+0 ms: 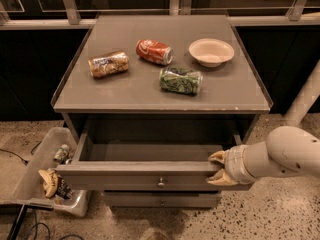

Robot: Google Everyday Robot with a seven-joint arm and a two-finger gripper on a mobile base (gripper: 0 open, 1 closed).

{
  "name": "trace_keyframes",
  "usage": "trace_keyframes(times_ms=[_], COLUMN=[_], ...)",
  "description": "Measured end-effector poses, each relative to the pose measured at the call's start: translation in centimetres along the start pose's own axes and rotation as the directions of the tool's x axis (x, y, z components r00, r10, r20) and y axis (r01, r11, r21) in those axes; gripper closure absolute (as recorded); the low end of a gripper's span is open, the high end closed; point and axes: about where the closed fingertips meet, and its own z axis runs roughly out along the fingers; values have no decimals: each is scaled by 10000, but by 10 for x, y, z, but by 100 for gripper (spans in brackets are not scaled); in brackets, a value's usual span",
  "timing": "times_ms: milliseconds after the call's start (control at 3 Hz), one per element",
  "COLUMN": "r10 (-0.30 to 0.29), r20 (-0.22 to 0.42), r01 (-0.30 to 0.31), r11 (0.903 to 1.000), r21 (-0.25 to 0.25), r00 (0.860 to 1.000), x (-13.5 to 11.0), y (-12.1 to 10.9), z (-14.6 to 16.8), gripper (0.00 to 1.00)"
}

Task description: Open top drawer

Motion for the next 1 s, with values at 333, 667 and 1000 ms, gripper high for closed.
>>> trace_keyframes(times_ms=[333, 667, 1000], r10=[-1, -1, -54], r20=[0, 0, 182], r01=[1, 1, 53], r11=[10000, 10000, 10000], r21=[-1, -1, 53], r00=[10000, 10000, 9998], x=[0, 0, 5], y=[0, 0, 15], z=[0, 0, -7], gripper=[34, 57, 80])
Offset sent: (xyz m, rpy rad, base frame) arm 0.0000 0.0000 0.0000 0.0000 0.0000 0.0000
